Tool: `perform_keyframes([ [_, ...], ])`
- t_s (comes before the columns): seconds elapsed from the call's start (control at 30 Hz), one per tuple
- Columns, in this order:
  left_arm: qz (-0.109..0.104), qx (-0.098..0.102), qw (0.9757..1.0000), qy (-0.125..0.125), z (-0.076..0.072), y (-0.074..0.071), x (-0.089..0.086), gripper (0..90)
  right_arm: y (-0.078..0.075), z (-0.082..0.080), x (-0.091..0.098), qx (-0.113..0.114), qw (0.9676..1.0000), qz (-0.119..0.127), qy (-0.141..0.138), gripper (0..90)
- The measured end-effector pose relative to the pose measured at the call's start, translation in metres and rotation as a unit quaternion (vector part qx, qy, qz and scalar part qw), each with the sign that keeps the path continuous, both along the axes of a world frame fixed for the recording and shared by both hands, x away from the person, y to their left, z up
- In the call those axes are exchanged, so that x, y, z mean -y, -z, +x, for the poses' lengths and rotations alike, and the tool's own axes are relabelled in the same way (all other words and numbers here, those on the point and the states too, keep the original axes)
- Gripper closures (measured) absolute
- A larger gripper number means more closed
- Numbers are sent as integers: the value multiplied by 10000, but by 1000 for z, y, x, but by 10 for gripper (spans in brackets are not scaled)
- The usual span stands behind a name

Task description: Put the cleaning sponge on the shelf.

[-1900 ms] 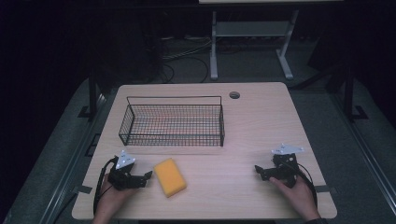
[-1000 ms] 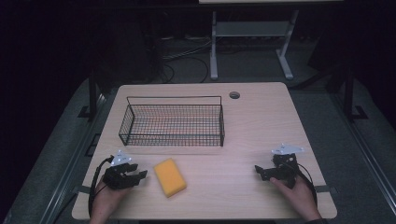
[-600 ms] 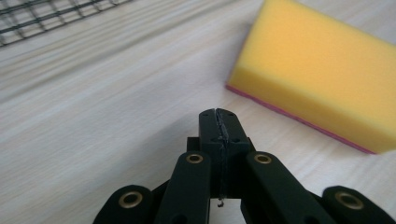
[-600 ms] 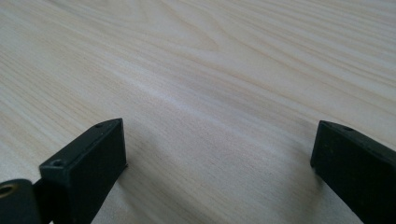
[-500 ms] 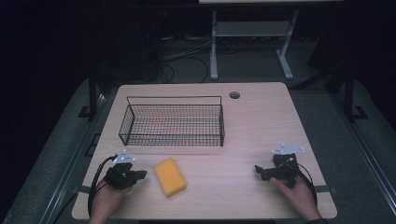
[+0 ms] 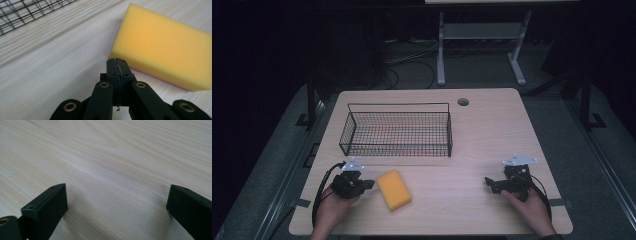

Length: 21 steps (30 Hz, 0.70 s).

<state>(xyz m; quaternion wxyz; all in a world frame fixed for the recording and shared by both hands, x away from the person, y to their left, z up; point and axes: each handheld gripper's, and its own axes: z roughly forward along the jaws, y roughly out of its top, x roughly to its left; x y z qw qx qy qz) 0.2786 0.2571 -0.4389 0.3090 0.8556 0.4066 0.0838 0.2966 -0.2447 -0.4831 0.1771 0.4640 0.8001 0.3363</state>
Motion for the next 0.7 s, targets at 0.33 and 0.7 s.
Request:
perform_keyframes([
  [0.33, 37, -39, 10000, 42, 10, 1, 8, 897, 0, 0, 0, 6, 10000, 4, -1, 26],
  [0.7, 91, -20, 9998, 164, 19, 1, 17, 896, 0, 0, 0, 5, 10000, 3, -1, 26],
])
